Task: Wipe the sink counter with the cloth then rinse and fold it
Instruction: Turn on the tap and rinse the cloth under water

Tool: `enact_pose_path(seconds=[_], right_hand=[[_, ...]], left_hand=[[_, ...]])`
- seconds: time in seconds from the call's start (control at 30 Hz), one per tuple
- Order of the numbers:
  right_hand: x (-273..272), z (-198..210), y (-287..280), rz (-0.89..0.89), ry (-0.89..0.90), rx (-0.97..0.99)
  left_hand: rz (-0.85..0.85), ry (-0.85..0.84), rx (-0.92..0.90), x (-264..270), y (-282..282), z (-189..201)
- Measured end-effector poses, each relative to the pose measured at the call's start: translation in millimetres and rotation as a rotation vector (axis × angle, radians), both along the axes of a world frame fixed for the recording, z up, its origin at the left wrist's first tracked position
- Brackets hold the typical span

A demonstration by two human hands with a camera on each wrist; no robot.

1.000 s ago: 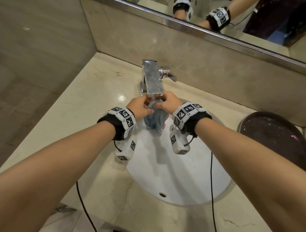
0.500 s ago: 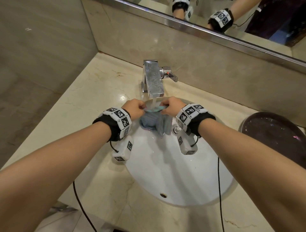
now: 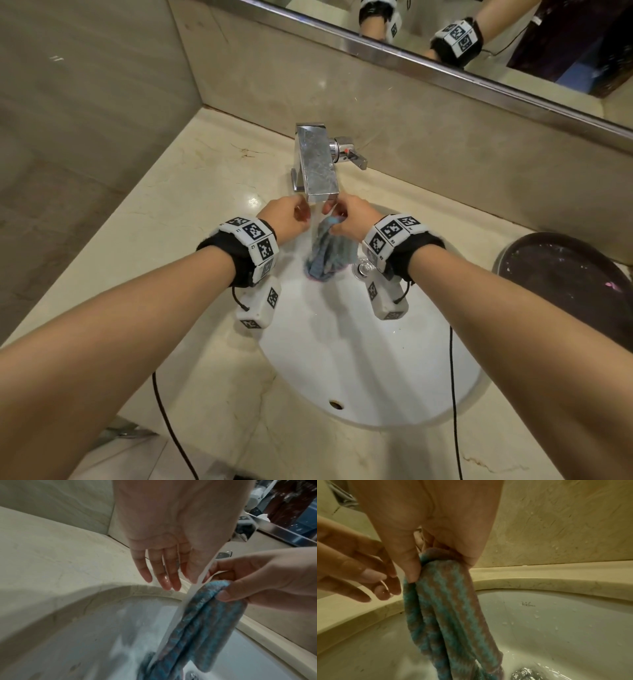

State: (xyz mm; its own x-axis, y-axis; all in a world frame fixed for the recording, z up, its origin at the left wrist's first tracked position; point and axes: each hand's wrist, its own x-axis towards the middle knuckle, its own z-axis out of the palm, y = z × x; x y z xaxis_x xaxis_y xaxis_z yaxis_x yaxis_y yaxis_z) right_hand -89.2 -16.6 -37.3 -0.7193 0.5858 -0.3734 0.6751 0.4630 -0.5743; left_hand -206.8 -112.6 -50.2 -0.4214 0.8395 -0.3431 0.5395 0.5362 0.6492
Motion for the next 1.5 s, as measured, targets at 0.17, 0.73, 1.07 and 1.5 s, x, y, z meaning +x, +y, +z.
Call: enact_pose_path(seconds=[0.17, 0.73, 1.07, 1.5], right_hand=[[-7, 8, -4, 0.023, 0.071, -0.082], [0, -6, 4, 0.003, -0.147, -0.049], [-5, 1, 4, 0.101, -0.101, 0.007], [6, -2, 9, -0.056, 0.006, -0.151]], left_hand=[[-0.061, -0.09, -0.032, 8, -1, -5], [-0.004, 0.025, 0.01, 7, -7, 4], [-0.149, 0.044, -0.098, 5, -7, 2], [-0.08, 0.101, -0.084, 2, -7, 7]])
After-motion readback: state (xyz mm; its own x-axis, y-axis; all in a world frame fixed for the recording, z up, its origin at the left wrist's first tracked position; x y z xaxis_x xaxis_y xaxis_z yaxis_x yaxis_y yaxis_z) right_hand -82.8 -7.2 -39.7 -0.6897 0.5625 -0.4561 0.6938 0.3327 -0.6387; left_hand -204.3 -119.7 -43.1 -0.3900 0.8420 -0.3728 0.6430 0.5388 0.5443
